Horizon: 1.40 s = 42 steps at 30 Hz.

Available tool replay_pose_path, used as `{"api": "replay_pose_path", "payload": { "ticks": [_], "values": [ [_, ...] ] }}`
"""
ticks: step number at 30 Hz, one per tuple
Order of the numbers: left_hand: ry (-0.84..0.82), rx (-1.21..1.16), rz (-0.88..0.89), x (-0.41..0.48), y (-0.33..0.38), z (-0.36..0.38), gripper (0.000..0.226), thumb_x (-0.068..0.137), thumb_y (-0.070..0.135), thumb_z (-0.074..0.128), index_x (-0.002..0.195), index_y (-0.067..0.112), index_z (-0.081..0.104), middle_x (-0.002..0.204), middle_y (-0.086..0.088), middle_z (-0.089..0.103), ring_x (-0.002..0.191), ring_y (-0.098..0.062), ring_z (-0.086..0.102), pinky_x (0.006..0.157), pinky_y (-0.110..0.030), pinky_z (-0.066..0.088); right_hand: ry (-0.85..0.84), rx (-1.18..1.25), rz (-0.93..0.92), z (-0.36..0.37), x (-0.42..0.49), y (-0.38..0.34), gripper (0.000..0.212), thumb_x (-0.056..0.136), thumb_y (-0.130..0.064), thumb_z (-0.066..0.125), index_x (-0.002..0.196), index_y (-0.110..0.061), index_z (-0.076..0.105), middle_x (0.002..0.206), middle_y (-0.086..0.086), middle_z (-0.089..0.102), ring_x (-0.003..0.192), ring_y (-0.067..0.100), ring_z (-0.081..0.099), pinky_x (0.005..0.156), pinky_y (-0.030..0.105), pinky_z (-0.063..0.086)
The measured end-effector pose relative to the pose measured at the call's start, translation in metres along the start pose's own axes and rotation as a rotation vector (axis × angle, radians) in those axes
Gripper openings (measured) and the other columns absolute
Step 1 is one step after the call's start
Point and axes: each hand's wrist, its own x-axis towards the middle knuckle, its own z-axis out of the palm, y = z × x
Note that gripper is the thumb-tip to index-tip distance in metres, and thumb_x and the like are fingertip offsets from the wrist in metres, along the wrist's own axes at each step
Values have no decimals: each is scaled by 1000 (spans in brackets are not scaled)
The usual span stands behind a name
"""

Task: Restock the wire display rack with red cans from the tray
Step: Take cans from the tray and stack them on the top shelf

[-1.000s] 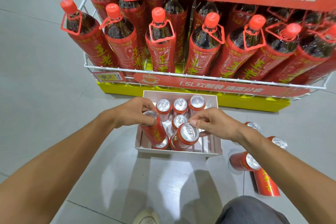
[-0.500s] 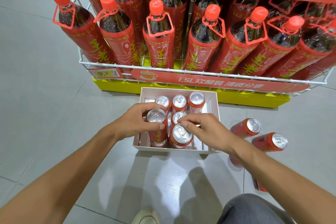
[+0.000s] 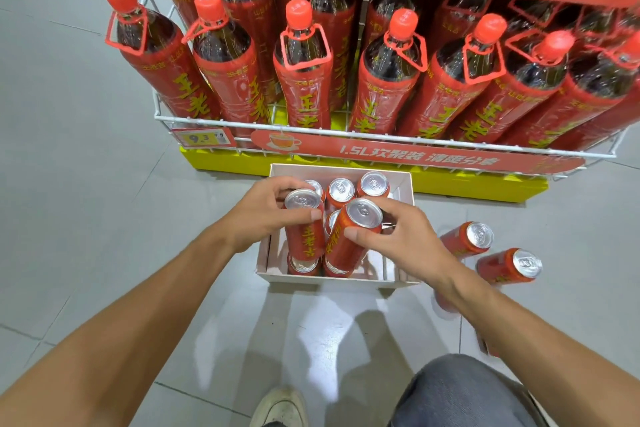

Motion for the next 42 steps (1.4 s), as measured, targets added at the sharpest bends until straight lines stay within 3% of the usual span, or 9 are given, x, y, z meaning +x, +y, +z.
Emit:
{"api": "replay_pose_path", "payload": {
  "ticks": [8, 14, 19, 25, 30, 35, 38, 40, 42],
  "values": [
    [42, -18, 111, -46, 198, -17, 32, 78, 9, 88, 106, 2, 73, 91, -7, 78, 79, -7, 70, 71, -19, 55, 74, 186, -59, -74, -15, -188, 28, 86, -17, 81, 113, -20, 76, 108, -4, 80, 99, 8, 72, 92, 36, 56],
    [106, -22, 246, -107, 458, -46, 16, 85, 6, 81, 100, 5, 75, 72, 16, 70, 63, 5, 62, 61, -10, 47, 111, 213, -151, -185, -42, -433, 33, 85, -25, 80, 115, -13, 74, 106, -6, 80, 96, 3, 71, 82, 18, 55],
    [123, -29, 394, -149, 687, -80, 34, 77, 17, 89, 102, 4, 68, 67, 17, 69, 61, 2, 60, 61, -14, 47, 144, 145, -276, -290, -62, -648, 39, 80, -30, 80, 115, -14, 76, 110, -3, 80, 99, 6, 72, 86, 22, 58],
    [156, -23, 540, -187, 905, -108, 27, 81, 15, 85, 96, -1, 70, 69, 5, 69, 61, -5, 59, 56, -16, 46, 240, -12, -410, -391, -83, -848, 29, 80, -42, 81, 103, -25, 81, 99, -10, 80, 87, 2, 69, 80, 23, 57],
    [219, -24, 569, -174, 994, -102, 34, 71, 31, 92, 88, 6, 75, 64, 5, 69, 57, -8, 59, 55, -25, 45, 358, -138, -461, -440, -71, -907, 35, 77, -48, 86, 104, -29, 79, 100, -9, 80, 97, 12, 75, 91, 37, 59],
    [266, -13, 571, -139, 1030, -74, 33, 72, 33, 92, 87, 8, 77, 62, 7, 67, 54, -6, 58, 60, -32, 45, 425, -330, -451, -495, -49, -917, 49, 79, -58, 80, 120, -32, 74, 106, -17, 75, 100, 6, 70, 94, 34, 57],
    [248, -11, 554, -119, 1040, -61, 42, 71, 32, 93, 97, 5, 75, 79, -14, 74, 64, -13, 62, 64, -35, 48, 425, -440, -437, -521, -36, -913, 58, 77, -69, 74, 123, -33, 74, 109, -16, 76, 95, 4, 70, 93, 38, 58],
    [229, 2, 555, -109, 1041, -56, 45, 71, 33, 93, 101, 6, 74, 91, -24, 74, 73, -17, 66, 67, -34, 50, 413, -501, -441, -532, -32, -910, 62, 80, -68, 73, 129, -29, 71, 121, -12, 74, 107, 4, 68, 99, 32, 55],
    [214, 25, 549, -101, 1039, -52, 39, 76, 28, 91, 104, 6, 74, 88, -15, 73, 73, -12, 69, 64, -24, 50, 395, -562, -464, -539, -29, -905, 64, 84, -62, 73, 135, -22, 68, 134, -7, 70, 123, 7, 62, 105, 27, 49]
  ]
}}
